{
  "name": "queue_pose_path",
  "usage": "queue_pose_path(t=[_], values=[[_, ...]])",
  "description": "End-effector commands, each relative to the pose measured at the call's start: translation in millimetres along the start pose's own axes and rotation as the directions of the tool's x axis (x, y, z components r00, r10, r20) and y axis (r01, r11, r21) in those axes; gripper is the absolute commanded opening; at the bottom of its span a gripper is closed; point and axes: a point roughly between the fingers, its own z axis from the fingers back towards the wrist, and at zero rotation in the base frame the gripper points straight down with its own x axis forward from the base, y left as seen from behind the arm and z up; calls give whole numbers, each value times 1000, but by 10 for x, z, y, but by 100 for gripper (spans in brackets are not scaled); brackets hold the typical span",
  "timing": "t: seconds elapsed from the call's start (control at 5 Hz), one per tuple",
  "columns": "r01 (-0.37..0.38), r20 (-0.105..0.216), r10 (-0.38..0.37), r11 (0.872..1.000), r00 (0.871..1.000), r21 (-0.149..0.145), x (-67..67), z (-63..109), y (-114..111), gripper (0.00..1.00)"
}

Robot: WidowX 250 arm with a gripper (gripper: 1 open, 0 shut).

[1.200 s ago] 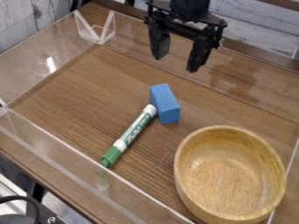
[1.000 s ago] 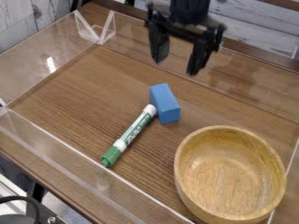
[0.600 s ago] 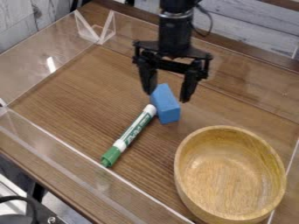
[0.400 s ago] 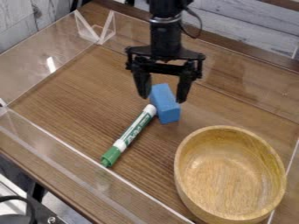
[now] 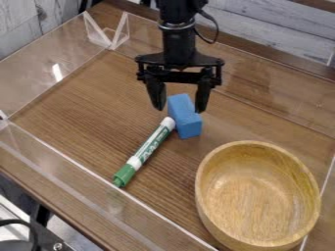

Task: Put the blue block in the brown bowl

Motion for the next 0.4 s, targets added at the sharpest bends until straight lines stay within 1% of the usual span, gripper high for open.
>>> queue_pose_path(t=[0.0,0.2], values=[[-8,69,8,1000,998,-13,71,95,-21,100],[-14,84,14,1000,996,-10,88,46,-39,100]])
